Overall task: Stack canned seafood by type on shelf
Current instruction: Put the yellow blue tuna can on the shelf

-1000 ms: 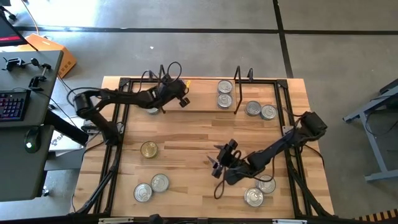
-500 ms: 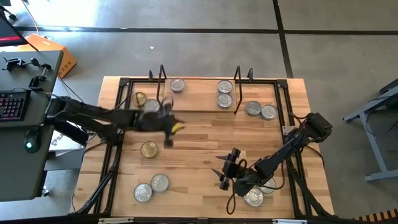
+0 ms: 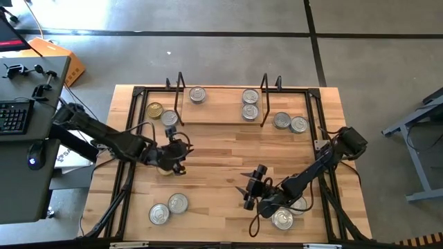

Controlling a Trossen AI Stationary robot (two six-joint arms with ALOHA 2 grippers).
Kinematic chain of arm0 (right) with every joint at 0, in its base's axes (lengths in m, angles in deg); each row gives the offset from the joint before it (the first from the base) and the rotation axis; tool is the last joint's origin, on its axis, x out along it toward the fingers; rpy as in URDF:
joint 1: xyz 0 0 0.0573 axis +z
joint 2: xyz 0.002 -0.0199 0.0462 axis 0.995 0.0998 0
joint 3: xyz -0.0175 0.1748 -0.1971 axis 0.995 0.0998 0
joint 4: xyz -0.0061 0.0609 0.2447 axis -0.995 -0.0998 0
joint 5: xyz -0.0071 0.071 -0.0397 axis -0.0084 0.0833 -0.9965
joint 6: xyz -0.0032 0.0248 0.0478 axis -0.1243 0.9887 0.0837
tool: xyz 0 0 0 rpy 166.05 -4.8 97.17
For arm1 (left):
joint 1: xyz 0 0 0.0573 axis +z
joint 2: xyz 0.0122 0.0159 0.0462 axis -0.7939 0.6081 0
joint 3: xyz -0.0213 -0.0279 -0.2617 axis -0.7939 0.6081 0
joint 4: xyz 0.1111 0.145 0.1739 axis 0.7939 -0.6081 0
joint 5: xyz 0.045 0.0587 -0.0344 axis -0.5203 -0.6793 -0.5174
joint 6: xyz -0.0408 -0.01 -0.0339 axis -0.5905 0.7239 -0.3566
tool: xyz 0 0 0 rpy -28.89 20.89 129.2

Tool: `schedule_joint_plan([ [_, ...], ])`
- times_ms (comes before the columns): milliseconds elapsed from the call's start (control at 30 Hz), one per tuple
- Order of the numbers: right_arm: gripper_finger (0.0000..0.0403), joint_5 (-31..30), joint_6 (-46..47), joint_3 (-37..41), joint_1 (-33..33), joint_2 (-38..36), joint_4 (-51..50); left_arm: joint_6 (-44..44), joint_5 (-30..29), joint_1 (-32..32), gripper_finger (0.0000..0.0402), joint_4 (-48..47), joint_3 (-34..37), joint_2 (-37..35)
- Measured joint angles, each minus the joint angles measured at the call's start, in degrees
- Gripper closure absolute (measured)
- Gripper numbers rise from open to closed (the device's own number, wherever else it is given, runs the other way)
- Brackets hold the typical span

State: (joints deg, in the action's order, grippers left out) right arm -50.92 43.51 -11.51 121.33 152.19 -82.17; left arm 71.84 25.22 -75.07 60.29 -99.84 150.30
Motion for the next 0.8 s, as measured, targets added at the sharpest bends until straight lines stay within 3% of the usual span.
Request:
schedule_joint_plan([
  [167, 0.014, -0.03, -0.11, 0.0, -0.95, 0.0, -0.34, 0.62, -2.55, 0.46, 0.0346, -0.09, 0.0, 2.97],
  [467, 0.014, -0.04, 0.02, 0.0, -2.49, 0.0, -0.38, 0.85, -1.95, 1.02, 0.0346, -0.7, -0.1, 6.31],
  [700, 0.014, 0.04, 2.32, 0.0, -2.49, 0.0, -0.38, -15.74, 17.47, -9.55, 0.0346, -20.8, -10.7, 5.97],
  [800, 0.014, 0.04, 2.44, 0.0, -2.69, 0.0, -0.38, -24.71, 20.8, -15.16, 0.0346, -22.71, -11.7, 5.98],
])
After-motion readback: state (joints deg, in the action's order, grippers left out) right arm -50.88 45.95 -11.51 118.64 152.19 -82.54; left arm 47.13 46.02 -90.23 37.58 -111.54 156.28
